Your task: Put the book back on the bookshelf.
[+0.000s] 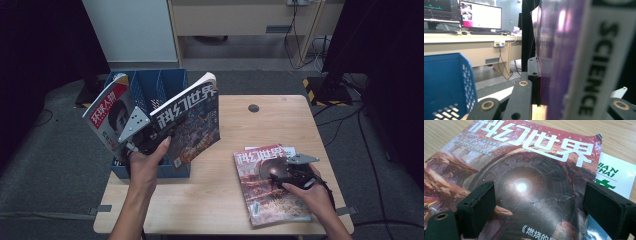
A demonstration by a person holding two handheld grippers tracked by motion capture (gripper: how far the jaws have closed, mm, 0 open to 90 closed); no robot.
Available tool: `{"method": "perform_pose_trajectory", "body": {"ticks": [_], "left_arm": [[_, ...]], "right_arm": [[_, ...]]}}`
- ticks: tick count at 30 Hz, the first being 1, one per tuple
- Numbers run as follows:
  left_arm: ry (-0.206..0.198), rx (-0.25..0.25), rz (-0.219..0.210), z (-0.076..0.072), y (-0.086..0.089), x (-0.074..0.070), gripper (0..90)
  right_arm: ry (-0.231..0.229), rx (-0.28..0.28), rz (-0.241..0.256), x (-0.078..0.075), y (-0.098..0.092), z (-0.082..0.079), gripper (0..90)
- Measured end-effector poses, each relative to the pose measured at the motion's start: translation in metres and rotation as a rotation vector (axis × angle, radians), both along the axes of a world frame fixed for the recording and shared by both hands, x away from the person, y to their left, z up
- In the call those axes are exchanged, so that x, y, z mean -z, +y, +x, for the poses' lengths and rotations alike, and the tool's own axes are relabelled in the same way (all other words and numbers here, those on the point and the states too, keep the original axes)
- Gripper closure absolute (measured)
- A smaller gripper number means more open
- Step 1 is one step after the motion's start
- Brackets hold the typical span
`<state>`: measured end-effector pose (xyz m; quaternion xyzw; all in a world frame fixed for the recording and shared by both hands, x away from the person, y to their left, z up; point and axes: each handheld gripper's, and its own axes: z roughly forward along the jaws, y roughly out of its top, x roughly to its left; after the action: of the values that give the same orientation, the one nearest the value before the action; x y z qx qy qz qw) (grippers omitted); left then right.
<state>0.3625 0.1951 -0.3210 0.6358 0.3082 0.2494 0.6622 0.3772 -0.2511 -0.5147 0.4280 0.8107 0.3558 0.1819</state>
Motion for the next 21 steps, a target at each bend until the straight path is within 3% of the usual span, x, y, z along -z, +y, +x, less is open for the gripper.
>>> {"method": "perform_pose_trajectory", "body": {"ticks": [21], "left_arm": [[-0.019, -0.084, -0.017, -0.01, 0.046, -0.011, 82.2]], "right_arm": [[-0.006, 0.0, -0.002, 0.001, 0.0, 0.0, 11.2]]}}
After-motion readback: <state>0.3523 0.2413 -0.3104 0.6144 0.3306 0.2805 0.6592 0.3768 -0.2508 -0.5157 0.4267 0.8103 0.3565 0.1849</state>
